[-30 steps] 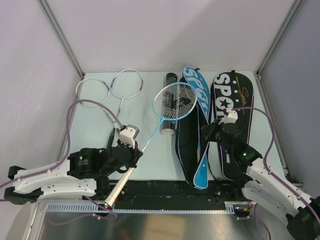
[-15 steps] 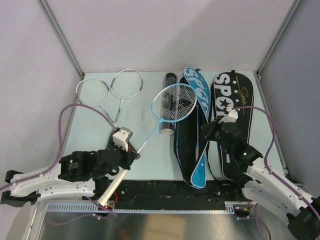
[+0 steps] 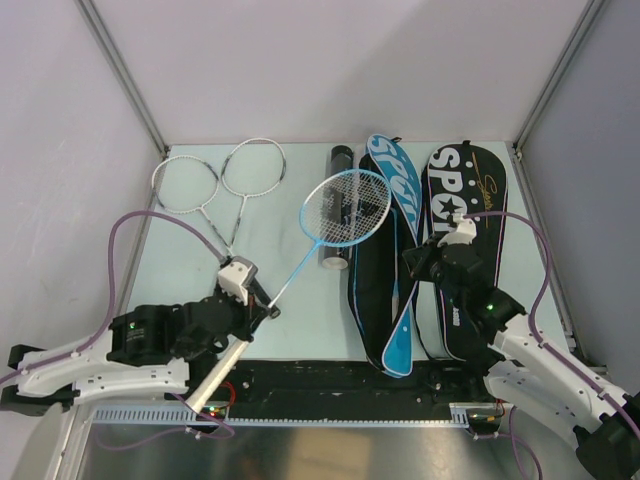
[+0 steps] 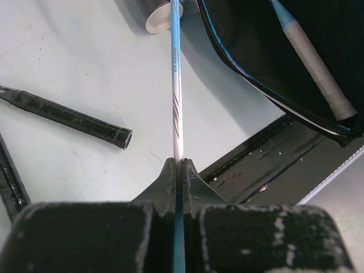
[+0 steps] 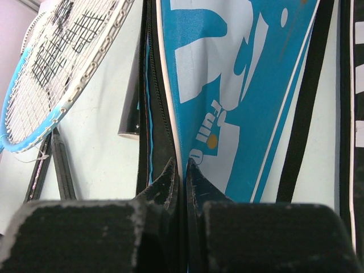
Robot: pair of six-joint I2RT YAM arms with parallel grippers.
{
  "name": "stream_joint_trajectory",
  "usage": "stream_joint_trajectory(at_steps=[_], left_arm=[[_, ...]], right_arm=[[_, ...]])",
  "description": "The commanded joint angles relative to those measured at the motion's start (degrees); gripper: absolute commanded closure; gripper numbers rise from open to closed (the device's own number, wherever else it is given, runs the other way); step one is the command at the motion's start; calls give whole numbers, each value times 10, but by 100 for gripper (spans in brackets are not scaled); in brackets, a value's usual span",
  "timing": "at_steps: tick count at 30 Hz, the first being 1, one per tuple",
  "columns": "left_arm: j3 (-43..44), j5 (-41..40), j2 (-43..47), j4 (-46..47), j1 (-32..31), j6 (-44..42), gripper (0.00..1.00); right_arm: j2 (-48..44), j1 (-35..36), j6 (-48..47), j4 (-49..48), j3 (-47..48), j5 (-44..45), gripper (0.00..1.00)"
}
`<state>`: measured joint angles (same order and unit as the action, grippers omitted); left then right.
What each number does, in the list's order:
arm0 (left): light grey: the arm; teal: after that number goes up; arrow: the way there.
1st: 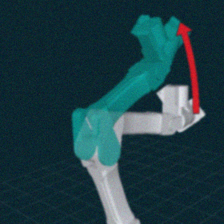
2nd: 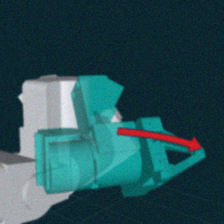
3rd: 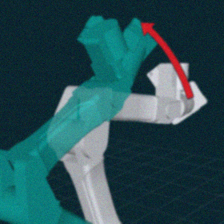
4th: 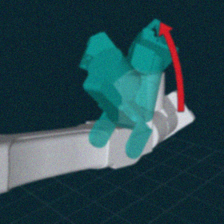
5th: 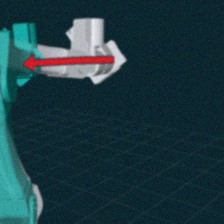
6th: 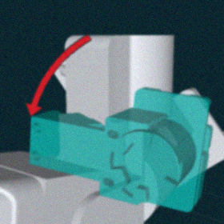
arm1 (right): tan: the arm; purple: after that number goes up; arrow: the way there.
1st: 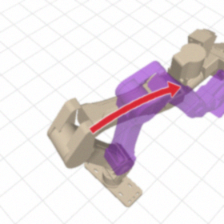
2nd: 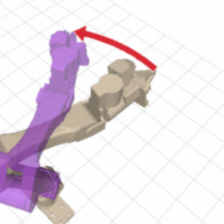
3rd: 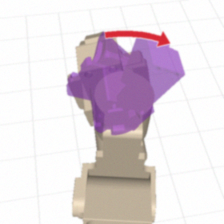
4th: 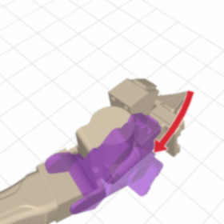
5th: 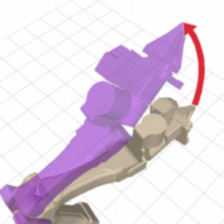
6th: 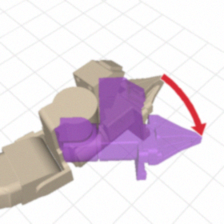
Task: Pack up the badminton gear
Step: Place the racket in the racket bag.
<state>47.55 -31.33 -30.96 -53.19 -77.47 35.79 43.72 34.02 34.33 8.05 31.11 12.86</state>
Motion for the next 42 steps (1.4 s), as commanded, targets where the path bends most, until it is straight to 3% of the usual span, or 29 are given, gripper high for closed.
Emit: stream_joint_trajectory(at_steps=[1, 21, 31, 42], left_arm=[[1, -17, 24, 8, -3, -13, 100], [12, -20, -10, -2, -3, -27, 100], [67, -105, -111, 56, -3, -54, 100], [119, -66, -255, 163, -3, -92, 100]], right_arm=[[-2, 2, 8, -50, 46, 25, 100], [10, 4, 12, -55, 54, 28, 100], [39, 27, 15, -74, 56, 14, 100], [43, 43, 16, -75, 63, 14, 100]])
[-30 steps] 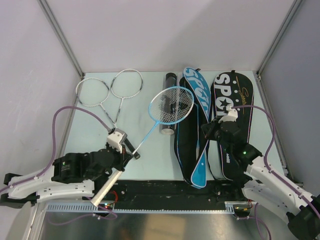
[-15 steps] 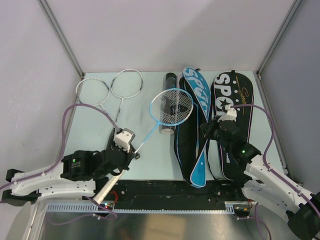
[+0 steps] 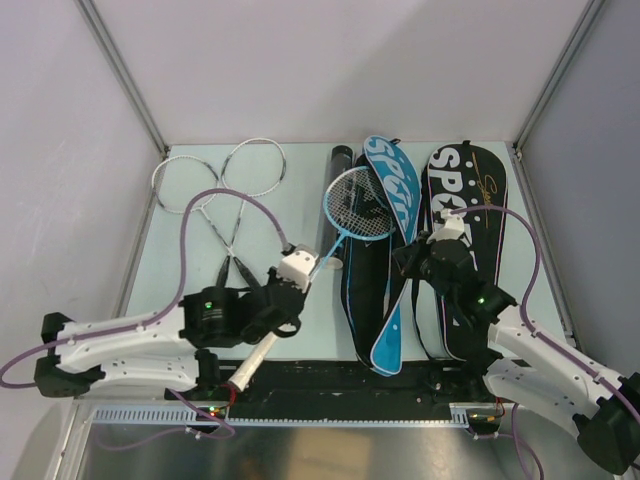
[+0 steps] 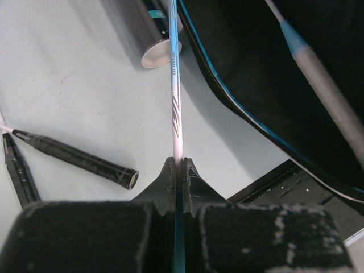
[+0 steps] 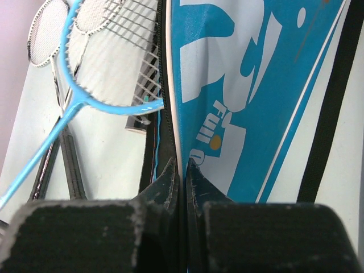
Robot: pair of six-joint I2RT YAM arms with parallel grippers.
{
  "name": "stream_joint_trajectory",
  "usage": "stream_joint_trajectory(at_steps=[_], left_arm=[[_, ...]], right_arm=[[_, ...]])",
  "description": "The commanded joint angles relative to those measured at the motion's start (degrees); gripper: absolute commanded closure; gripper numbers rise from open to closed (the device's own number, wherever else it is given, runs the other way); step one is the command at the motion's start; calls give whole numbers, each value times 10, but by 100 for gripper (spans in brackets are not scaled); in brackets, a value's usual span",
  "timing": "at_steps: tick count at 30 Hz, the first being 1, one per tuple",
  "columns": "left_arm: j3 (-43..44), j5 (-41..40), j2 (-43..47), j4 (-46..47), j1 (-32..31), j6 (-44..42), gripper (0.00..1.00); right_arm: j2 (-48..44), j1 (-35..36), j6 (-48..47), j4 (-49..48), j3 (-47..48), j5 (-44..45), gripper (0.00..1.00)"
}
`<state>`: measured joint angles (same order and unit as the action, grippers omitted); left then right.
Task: Pack up the badminton gear
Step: Place the racket in the racket bag.
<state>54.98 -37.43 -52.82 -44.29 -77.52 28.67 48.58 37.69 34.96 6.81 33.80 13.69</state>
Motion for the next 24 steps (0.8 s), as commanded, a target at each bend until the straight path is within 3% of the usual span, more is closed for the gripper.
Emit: stream_joint_trajectory(at_steps=[1, 7, 11, 21, 24], left_arm=[[55, -5, -54, 77, -3, -21, 100], [107, -21, -148, 121, 0, -12, 100], [135, -23, -209, 155, 19, 38, 100], [121, -7, -304, 313, 43, 92, 100], [120, 29, -322, 324, 55, 103, 84]], right_arm=[[-6, 8, 11, -62, 36, 6, 100], [-5, 12, 19, -81, 36, -12, 100], [-11, 19, 26, -75, 36, -19, 100], [-44, 22, 32, -38, 34, -52, 100], [-46, 21, 25, -32, 32, -48, 100]])
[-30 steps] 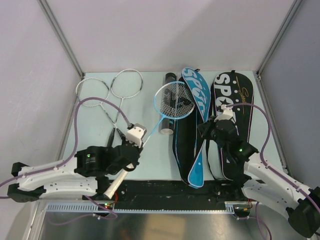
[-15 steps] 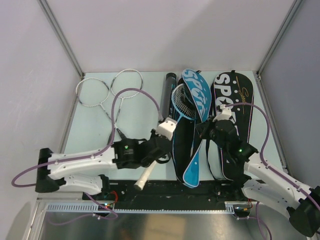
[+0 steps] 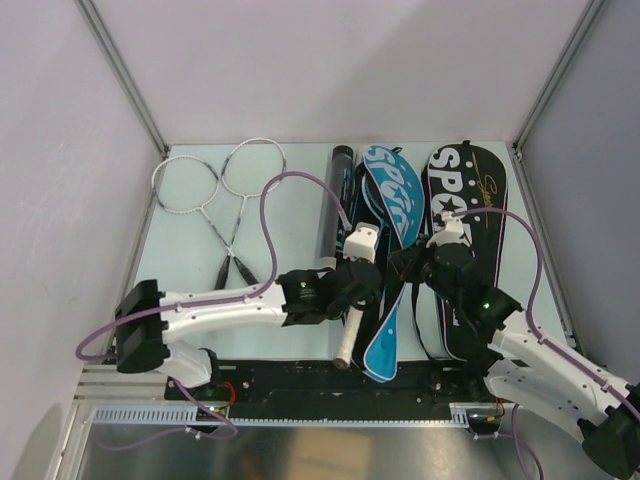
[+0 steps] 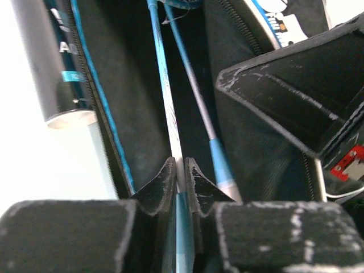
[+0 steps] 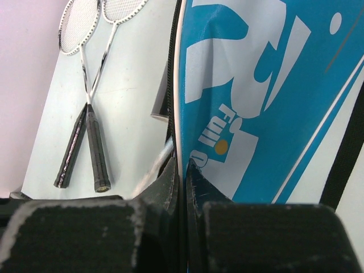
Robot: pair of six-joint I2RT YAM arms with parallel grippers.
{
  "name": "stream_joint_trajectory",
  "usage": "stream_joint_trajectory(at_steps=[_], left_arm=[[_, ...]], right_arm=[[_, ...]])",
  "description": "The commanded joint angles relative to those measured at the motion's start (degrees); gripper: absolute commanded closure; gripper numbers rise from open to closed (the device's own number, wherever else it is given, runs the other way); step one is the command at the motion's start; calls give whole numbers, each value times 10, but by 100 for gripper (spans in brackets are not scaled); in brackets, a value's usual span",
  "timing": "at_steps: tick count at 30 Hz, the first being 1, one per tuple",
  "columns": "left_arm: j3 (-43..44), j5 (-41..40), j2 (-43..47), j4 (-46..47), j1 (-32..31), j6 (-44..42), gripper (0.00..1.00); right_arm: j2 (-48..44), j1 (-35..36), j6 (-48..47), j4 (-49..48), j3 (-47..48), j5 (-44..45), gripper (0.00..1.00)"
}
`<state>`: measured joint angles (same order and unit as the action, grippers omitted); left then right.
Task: Pack up the badminton gear
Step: Place the racket in the racket bag.
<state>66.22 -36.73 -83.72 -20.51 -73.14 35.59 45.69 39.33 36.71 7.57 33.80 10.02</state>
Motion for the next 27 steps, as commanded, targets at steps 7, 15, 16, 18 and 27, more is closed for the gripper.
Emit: stream_joint_trajectory(at_steps=[7, 15, 16, 18, 27], left_arm=[[-72, 199, 68, 85, 60, 46, 48], [-129, 364, 96, 78, 95, 87, 44], [-125, 377, 89, 79, 97, 94, 45], [-116, 397, 67, 78, 99, 101, 45], [-108, 476, -21, 126, 117, 130, 48]], right_arm=[[-32, -6, -14, -33, 21, -10, 100], [-53, -16, -31, -65, -1, -56, 100], [-52, -16, -30, -66, -2, -57, 100], [-48, -17, -29, -66, -3, -58, 100], [-45, -17, -32, -61, -5, -56, 100]])
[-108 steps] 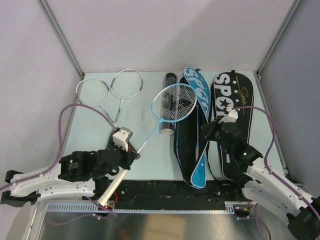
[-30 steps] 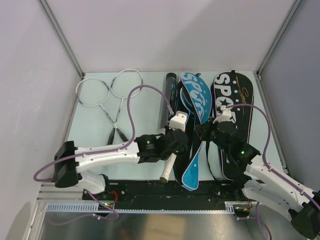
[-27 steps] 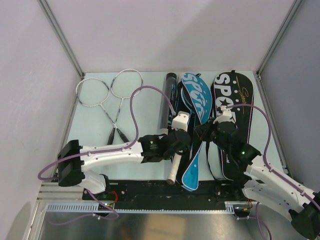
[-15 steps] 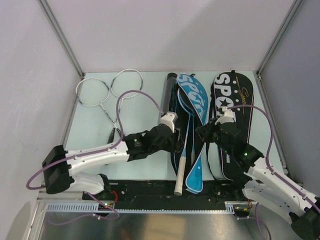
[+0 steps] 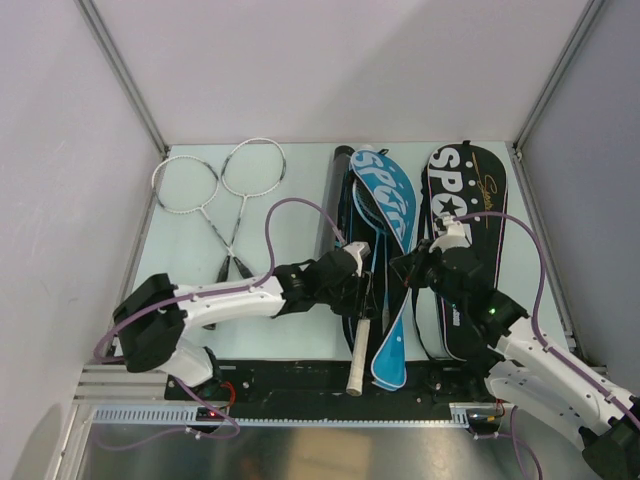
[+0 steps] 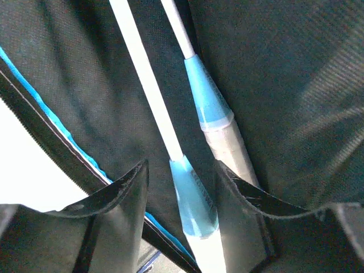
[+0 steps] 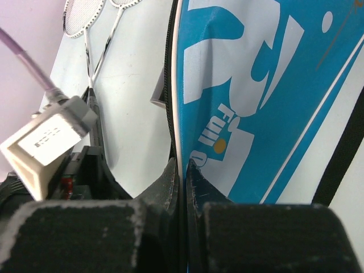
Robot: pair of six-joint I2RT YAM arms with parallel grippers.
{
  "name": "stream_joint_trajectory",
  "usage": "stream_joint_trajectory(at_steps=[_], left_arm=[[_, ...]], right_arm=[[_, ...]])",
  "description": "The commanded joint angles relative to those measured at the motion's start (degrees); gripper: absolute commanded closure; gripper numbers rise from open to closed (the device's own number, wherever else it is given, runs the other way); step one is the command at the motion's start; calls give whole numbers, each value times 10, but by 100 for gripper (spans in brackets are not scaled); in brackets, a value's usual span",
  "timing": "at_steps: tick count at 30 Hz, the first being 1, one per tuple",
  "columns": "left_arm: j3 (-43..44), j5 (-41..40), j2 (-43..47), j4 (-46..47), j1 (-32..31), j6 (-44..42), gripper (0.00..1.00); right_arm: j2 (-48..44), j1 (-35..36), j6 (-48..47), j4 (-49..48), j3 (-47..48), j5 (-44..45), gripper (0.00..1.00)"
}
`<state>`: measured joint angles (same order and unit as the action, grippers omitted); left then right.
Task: Pack up the badminton gear
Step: Place the racket in the racket bag.
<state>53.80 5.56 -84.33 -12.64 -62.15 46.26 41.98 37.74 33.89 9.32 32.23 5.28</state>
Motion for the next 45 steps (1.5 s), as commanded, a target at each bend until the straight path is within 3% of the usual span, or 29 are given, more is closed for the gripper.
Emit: stream_joint_trajectory(at_steps=[1, 5, 8, 13, 34, 45], left_arm=[[12, 63, -18, 66, 8, 28, 50], [2, 85, -30, 117, 18, 58, 87], [0, 58, -19, 123, 21, 62, 98], [3, -35, 12, 122, 27, 56, 100], [45, -213, -9, 155, 43, 65, 100], [33, -206, -70, 209, 42, 82, 100]], right_arm=[[-7, 0, -2, -81, 9, -10, 100], [-2, 0, 12, -82, 4, -9, 100], [-1, 1, 20, -74, 3, -7, 100], [-7, 1, 30, -68, -6, -9, 100], [3, 23, 81, -76, -11, -73, 100], [15, 24, 96, -105, -7, -87, 100]])
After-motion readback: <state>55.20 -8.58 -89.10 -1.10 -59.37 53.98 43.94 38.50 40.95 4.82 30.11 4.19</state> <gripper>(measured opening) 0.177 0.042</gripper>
